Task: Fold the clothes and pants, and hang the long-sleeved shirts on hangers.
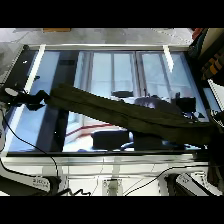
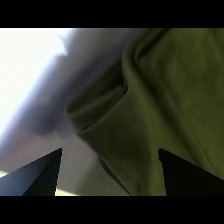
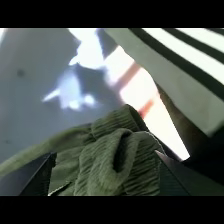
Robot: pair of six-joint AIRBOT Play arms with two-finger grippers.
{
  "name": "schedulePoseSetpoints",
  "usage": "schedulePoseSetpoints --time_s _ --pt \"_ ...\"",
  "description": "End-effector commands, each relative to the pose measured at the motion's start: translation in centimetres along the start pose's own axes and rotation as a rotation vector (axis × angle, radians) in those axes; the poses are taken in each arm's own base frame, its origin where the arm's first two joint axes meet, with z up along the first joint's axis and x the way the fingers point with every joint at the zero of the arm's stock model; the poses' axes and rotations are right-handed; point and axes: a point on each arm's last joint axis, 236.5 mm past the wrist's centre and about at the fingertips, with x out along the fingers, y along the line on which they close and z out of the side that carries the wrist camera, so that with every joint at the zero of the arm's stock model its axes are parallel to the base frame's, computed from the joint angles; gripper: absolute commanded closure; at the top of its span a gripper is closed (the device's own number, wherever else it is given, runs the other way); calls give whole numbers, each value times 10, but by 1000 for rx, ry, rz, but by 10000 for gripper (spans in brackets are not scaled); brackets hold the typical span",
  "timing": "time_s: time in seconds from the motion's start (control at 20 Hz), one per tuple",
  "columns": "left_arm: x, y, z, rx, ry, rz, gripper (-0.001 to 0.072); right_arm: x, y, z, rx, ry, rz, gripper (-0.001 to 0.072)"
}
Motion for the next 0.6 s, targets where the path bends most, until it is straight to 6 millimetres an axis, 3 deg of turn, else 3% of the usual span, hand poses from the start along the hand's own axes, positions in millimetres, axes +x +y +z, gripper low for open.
schedulePoseSetpoints --time_s 0.0,0.2,0.25,0.35,0.4,0.45,0.55 --pt "26 1 -12 -141 55 -36 5 -6 -1 3 -28 7 -15 5" --pt "45 -15 11 -216 -55 -100 31 -14 4 16 -56 -22 -6 8" --pt "46 -17 20 -206 -104 -98 113 -17 11 20 -51 -31 15 12" --pt "41 -25 42 -188 -203 -103 480 -25 32 28 -67 -43 78 15" --pt "35 -28 48 -181 -227 -109 629 -29 48 30 -109 -47 111 23" --pt "27 -34 53 -145 -247 -115 689 -33 70 31 -161 -55 152 32" --pt "-3 -49 65 25 -305 -118 690 -40 116 32 -267 -79 216 33"
